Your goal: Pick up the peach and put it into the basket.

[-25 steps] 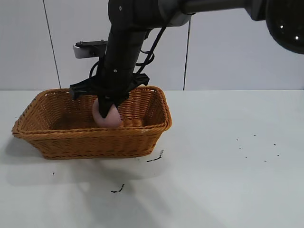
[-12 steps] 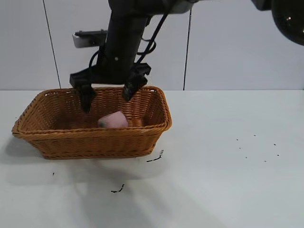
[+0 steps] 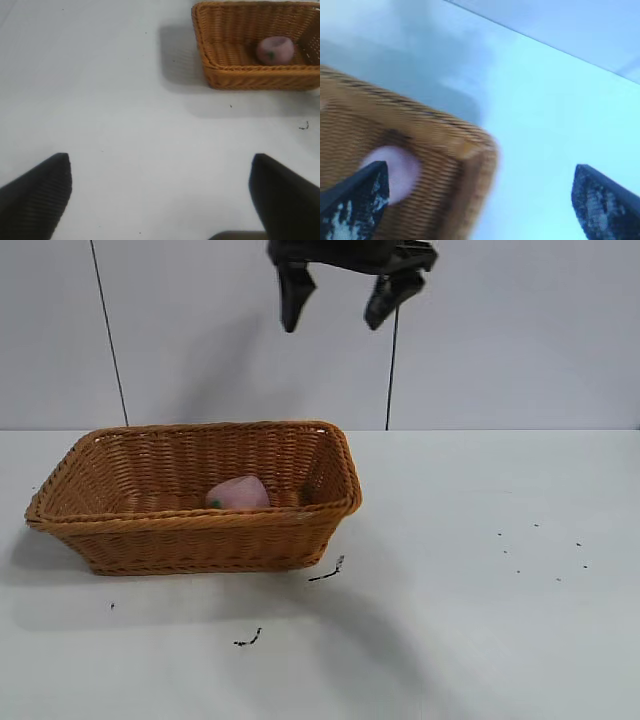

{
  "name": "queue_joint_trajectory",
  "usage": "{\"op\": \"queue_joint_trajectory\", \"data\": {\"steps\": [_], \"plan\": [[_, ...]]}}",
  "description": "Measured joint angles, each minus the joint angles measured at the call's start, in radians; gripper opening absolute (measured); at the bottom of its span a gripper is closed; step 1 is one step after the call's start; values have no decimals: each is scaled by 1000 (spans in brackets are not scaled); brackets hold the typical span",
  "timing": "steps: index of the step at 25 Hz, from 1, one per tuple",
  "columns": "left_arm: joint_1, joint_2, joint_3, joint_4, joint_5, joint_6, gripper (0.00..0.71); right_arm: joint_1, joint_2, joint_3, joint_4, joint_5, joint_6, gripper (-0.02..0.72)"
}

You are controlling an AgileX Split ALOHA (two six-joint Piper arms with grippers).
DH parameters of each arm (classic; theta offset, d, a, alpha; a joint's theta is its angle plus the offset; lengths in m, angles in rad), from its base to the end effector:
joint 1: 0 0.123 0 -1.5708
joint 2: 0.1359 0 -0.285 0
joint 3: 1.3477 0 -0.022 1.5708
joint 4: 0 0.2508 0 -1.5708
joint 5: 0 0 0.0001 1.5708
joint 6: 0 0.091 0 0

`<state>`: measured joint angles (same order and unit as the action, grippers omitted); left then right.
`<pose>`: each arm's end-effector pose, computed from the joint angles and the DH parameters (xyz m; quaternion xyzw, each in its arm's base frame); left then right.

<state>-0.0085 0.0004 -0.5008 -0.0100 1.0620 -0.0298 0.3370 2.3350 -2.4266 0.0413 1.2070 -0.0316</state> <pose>-0.0049 -0.0008 0.2774 -0.0089 0.8534 -0.0150 0.5210 0.4830 0.1730 0.2885 -0.1746 0.9473 0.0611 0.2617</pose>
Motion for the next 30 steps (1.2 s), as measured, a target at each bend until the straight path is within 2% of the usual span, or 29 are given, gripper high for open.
{"op": "queue_joint_trajectory", "data": {"steps": [9, 15, 21, 30], "plan": [[0, 0, 0, 0, 0, 0, 693, -262, 0, 0, -8, 3, -4, 696], [0, 0, 0, 0, 0, 0, 693, -322, -43, 55, -7, 3, -4, 696], [0, 0, 0, 0, 0, 0, 693, -322, -228, 284, -5, 3, -11, 696], [0, 0, 0, 0, 0, 0, 693, -322, -712, 815, 18, 3, -11, 696]]}}
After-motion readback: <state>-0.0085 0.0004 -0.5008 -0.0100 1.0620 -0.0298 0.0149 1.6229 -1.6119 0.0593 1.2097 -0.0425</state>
